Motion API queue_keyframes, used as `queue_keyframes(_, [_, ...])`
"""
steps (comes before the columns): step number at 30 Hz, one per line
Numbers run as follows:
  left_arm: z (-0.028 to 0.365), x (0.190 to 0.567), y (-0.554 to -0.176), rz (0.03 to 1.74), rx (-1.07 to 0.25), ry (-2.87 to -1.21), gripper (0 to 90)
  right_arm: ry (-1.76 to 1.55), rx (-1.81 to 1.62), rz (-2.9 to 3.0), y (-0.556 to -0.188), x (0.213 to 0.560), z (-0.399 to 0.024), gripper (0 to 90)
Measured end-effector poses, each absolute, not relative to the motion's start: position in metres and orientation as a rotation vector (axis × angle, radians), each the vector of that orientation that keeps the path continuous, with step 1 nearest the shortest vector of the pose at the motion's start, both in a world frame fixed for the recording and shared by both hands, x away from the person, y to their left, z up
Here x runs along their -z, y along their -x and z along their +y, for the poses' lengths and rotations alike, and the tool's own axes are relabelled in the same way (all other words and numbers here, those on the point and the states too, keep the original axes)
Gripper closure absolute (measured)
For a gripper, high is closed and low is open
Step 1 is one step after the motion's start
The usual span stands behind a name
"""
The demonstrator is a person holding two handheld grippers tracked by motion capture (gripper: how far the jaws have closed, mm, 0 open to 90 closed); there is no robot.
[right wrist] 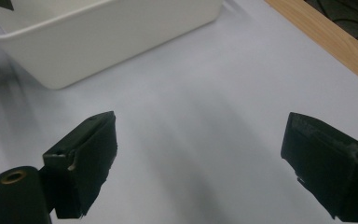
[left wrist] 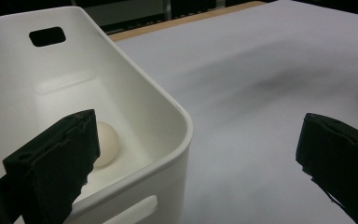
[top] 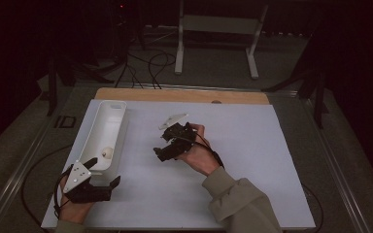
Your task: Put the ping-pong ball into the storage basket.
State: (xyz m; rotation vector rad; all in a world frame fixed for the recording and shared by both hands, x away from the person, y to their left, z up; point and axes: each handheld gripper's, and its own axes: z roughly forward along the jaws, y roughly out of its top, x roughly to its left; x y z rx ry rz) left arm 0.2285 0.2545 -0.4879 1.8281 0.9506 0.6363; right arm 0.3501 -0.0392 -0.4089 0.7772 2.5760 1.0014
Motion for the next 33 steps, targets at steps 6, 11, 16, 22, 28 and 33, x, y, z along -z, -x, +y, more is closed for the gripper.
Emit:
queue_keyframes(6, [0.255, 0.488, -0.229, 0.95, -0.638, -1.83, 0.2, -0.819, -1.018, 2.546, -0.345, 0.414, -0.062, 9.8])
queue_keyframes(11, [0.254, 0.488, -0.229, 0.95, -0.639, -1.83, 0.2, -0.849, -1.025, 2.528, -0.341, 0.419, -0.078, 9.8])
queue_keyframes(16, [0.254, 0.488, -0.229, 0.951, -0.638, -1.83, 0.2, -0.858, -1.014, 2.512, -0.337, 0.423, -0.092, 9.9])
queue_keyframes(22, [0.254, 0.488, -0.229, 0.953, -0.638, -1.83, 0.2, -0.882, -1.017, 2.489, -0.329, 0.426, -0.111, 9.8])
queue_keyframes(28, [0.254, 0.488, -0.229, 0.957, -0.636, -1.828, 0.2, -0.926, -1.03, 2.457, -0.32, 0.434, -0.136, 9.8])
queue_keyframes(33, [0.254, 0.488, -0.23, 0.96, -0.633, -1.826, 0.2, -0.965, -1.034, 2.412, -0.312, 0.439, -0.16, 9.9])
